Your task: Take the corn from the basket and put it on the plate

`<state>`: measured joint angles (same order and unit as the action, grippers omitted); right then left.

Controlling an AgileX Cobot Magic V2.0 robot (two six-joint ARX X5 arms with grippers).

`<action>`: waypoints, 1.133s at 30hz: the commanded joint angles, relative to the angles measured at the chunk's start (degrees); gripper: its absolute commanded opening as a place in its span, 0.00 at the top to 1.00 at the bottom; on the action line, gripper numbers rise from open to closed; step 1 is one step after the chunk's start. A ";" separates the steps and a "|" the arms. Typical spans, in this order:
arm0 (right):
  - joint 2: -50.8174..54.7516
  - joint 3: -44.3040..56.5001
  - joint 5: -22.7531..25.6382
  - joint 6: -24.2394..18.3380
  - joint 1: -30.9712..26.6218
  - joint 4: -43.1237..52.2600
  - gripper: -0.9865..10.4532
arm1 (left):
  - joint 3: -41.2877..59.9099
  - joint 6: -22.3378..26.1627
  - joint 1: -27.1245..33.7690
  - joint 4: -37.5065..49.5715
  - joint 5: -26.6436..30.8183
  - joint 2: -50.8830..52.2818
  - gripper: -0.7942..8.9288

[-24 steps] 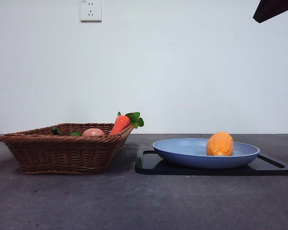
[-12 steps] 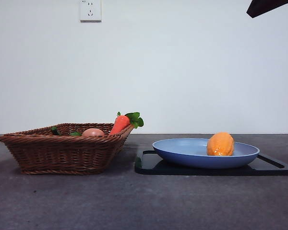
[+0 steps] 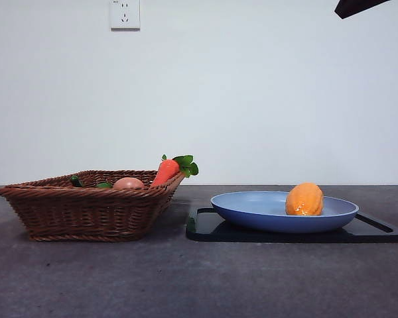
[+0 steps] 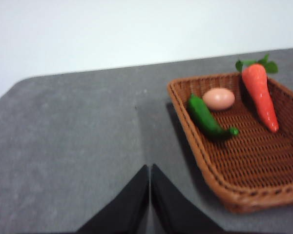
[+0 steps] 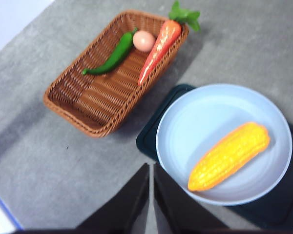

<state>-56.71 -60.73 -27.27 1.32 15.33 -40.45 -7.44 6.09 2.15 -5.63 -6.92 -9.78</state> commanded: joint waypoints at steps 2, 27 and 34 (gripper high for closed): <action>-0.48 -0.83 -0.07 -0.28 0.17 1.84 0.91 | 0.20 0.57 0.15 -3.87 2.25 1.51 0.91; -0.48 -0.83 0.33 -0.28 0.17 2.84 0.91 | 7.08 -2.71 0.13 -5.25 3.52 9.62 0.91; -0.48 -0.83 0.31 -0.28 0.15 5.09 0.91 | 7.08 -2.71 0.13 -5.25 3.52 9.62 0.91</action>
<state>-56.71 -60.73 -26.96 1.32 15.33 -36.14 -1.76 3.62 2.15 -10.24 -3.27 -0.25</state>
